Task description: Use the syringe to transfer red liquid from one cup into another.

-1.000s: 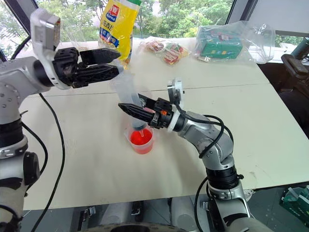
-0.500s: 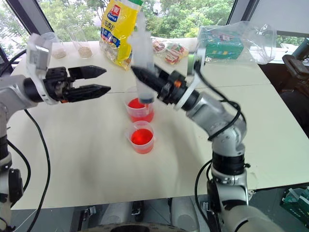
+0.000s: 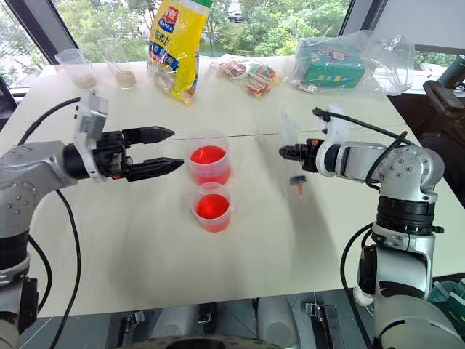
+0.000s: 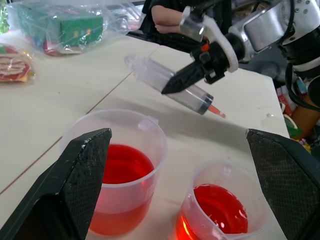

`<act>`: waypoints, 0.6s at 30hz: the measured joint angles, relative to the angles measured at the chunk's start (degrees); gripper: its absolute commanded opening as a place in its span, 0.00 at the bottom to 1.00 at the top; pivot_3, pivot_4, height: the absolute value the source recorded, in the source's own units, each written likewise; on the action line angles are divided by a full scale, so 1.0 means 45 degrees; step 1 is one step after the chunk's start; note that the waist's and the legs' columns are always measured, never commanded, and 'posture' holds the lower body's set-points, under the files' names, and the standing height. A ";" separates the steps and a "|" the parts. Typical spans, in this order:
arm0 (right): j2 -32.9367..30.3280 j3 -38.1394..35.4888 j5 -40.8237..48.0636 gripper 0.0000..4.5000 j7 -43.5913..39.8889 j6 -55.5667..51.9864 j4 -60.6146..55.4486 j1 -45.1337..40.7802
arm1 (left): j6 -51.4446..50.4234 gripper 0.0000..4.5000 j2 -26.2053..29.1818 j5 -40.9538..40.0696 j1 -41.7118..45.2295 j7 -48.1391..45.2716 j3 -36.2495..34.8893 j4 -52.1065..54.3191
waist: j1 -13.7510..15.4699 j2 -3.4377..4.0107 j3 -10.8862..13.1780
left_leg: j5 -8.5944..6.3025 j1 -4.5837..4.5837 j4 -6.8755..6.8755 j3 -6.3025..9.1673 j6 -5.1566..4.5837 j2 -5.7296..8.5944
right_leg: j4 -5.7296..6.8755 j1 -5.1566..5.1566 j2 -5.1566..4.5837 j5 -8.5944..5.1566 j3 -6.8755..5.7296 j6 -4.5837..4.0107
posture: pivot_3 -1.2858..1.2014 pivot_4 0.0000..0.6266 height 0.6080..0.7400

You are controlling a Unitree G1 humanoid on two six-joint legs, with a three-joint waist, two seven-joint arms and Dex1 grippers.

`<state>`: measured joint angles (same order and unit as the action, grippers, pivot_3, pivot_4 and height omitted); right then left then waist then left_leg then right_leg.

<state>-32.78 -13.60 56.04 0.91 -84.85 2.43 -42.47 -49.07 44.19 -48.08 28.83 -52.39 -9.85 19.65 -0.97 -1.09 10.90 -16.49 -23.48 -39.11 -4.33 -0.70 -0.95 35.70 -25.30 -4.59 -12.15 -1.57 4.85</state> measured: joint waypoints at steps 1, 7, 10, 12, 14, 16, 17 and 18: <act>0.0001 0.0183 -0.0293 0.31 -0.0142 -0.0032 0.0072 0.0096 | 0.0003 0.98 -0.0030 0.0000 -0.0024 0.0044 0.0006 0.0135 | 0.0011 0.0000 0.0000 | -0.0001 -0.0004 0.0000 0.0001 -0.0002 -0.0001 | -0.0010 0.0001 0.0003 0.0001 0.0000 0.0001 | 0.52 0.24 1.00; -0.0003 0.1028 -0.1637 0.41 -0.1090 -0.0053 0.0584 0.0450 | 0.0037 0.99 -0.0173 -0.0003 -0.0345 0.0263 0.0027 0.0470 | 0.0023 0.0000 0.0000 | -0.0013 -0.0018 -0.0001 -0.0004 -0.0022 0.0001 | -0.0061 0.0013 0.0002 0.0004 0.0000 0.0007 | 0.52 0.24 1.00; -0.0007 0.1246 -0.2112 0.71 -0.1688 0.0048 0.0591 0.0461 | 0.0035 1.00 -0.0180 -0.0012 -0.0388 0.0410 0.0027 0.0797 | 0.0028 -0.0001 -0.0001 | -0.0017 -0.0019 -0.0001 -0.0003 -0.0029 0.0002 | -0.0075 0.0018 0.0002 0.0022 -0.0002 0.0038 | 0.52 0.24 1.00; -0.0008 0.1324 -0.2258 0.94 -0.2142 0.0090 0.0465 0.0458 | 0.0034 1.00 -0.0181 -0.0016 -0.0462 0.0495 0.0028 0.0950 | 0.0029 -0.0002 -0.0001 | -0.0018 -0.0017 -0.0001 -0.0002 -0.0030 0.0001 | -0.0078 0.0024 0.0002 0.0021 -0.0003 0.0038 | 0.52 0.24 1.00; -0.0026 0.1392 -0.2341 0.99 -0.2490 0.0093 0.0317 0.0455 | 0.0029 1.00 -0.0180 -0.0011 -0.0569 0.0540 0.0039 0.1021 | 0.0028 -0.0003 -0.0002 | -0.0018 -0.0015 -0.0003 -0.0001 -0.0030 0.0001 | -0.0081 0.0028 0.0002 0.0021 -0.0003 0.0037 | 0.52 0.24 1.00; -0.0215 0.1540 -0.2540 0.99 -0.2812 0.0050 0.0212 0.0458 | 0.0030 1.00 -0.0178 -0.0017 -0.0729 0.0529 0.0052 0.1228 | 0.0048 -0.0003 -0.0002 | -0.0018 -0.0015 -0.0004 -0.0003 -0.0030 0.0003 | -0.0086 0.0029 0.0000 0.0020 -0.0002 0.0036 | 0.52 0.24 1.00; -0.0525 0.1768 -0.2679 0.99 -0.3033 0.0038 -0.0024 0.0484 | 0.0030 1.00 -0.0175 -0.0018 -0.0808 0.0526 0.0057 0.1272 | 0.0070 0.0000 0.0000 | -0.0018 -0.0017 -0.0004 -0.0003 -0.0031 0.0005 | -0.0087 0.0028 -0.0002 0.0018 -0.0002 0.0032 | 0.52 0.24 1.00; -0.0885 0.2005 -0.2737 0.99 -0.3319 0.0068 -0.0350 0.0509 | 0.0025 1.00 -0.0161 -0.0019 -0.0850 0.0524 0.0058 0.1277 | 0.0075 0.0000 0.0000 | -0.0018 -0.0018 -0.0004 -0.0001 -0.0031 0.0004 | -0.0089 0.0026 -0.0001 0.0015 -0.0003 0.0027 | 0.52 0.24 1.00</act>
<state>-36.76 -4.58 43.72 -14.02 -84.55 0.85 -40.18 -48.96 43.47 -48.16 25.00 -50.04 -9.59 25.39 -0.64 -1.09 10.90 -16.57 -23.56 -39.13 -4.33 -0.84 -0.93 35.30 -25.18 -4.59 -12.09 -1.58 4.98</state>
